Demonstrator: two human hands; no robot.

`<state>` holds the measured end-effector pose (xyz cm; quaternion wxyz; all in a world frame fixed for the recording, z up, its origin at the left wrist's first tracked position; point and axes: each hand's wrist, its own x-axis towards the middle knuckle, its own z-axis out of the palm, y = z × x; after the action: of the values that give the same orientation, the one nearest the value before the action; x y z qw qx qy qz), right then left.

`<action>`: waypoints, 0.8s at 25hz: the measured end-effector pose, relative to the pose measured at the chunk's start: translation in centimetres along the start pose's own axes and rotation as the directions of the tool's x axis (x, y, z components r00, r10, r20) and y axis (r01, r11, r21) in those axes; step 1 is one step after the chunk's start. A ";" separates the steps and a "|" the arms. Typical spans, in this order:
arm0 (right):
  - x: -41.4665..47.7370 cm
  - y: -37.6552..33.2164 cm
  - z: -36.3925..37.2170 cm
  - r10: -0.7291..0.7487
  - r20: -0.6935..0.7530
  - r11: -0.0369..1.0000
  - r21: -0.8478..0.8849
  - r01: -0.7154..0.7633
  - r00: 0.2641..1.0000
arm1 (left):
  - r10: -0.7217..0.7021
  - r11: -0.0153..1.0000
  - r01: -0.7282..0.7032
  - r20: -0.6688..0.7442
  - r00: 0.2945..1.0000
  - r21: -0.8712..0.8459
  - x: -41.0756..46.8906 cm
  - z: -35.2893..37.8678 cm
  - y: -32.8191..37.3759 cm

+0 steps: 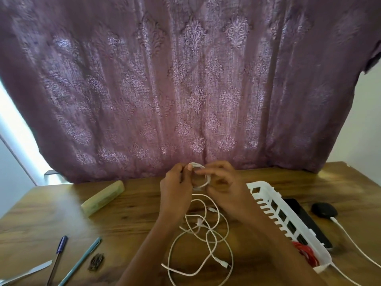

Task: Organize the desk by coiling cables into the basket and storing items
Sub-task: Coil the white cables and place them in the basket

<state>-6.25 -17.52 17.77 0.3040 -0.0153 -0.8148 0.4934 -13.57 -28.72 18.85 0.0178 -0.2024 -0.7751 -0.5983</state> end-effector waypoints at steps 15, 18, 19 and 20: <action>-0.8 -1.0 -0.8 0.475 0.085 0.474 0.813 -0.337 0.876 | 0.093 0.994 -0.094 0.010 0.996 0.062 -0.7 0.3 -1.1; -0.9 -1.2 -1.6 0.436 0.082 0.859 0.257 -0.442 0.896 | 0.232 0.964 -0.231 0.009 0.973 0.135 -1.1 0.3 -1.2; -0.9 -1.3 -1.7 0.379 0.077 0.918 0.094 -0.385 0.922 | 0.267 0.952 -0.267 0.017 0.964 0.148 -1.1 0.4 -1.1; -0.8 -1.5 -1.8 0.315 0.071 0.949 0.001 -0.316 0.946 | 0.293 0.942 -0.294 0.029 0.956 0.161 -1.2 0.5 -1.0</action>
<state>-4.27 -17.14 19.13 0.1928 -0.1263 -0.8089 0.5409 -12.74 -28.85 17.48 0.1213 -0.3148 -0.7827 -0.5231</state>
